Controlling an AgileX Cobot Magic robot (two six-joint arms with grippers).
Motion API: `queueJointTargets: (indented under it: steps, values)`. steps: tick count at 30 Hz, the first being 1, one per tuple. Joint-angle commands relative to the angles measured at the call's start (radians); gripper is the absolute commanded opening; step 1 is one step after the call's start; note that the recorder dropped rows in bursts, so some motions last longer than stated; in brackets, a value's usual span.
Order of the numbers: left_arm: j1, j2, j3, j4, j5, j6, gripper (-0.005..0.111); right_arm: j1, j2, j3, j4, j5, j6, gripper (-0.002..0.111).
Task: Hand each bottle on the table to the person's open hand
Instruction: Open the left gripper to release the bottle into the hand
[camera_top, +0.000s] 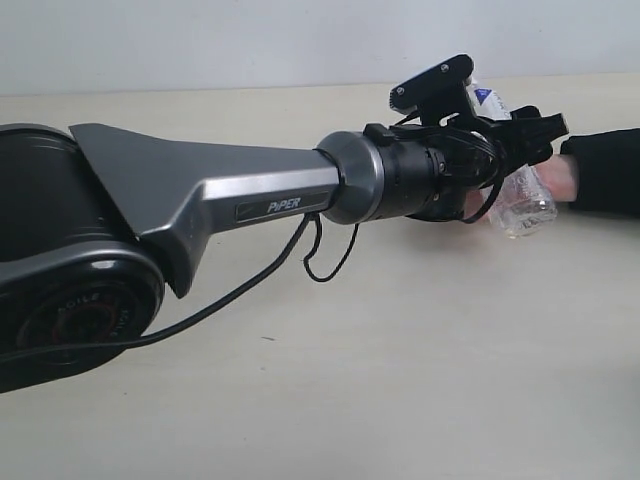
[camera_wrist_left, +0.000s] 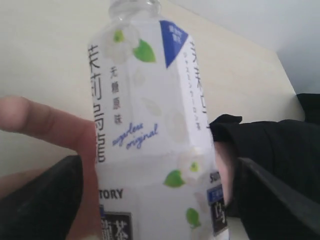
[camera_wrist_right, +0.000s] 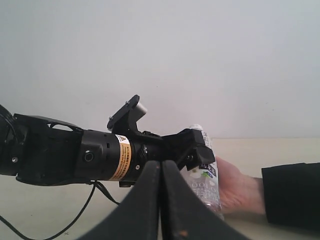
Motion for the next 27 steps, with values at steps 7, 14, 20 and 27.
queueJointTargets:
  steps: [7,14,20,27]
  values:
    - [0.001,-0.036,-0.008,-0.005,0.017,-0.004,0.079,-0.003,-0.006,0.005,-0.005,-0.003,-0.005,0.0]
    - [0.001,-0.086,-0.008,-0.007,0.024,0.013,0.079,-0.003,-0.006,0.005,-0.005,-0.003,-0.005,0.0]
    - [0.001,-0.156,-0.008,-0.011,0.082,0.083,0.079,-0.003,-0.006,0.005,-0.005,-0.003,-0.005,0.0]
    - [0.001,-0.263,-0.008,-0.12,0.111,0.415,0.061,-0.003,-0.006,0.005,-0.005,-0.003,-0.005,0.0]
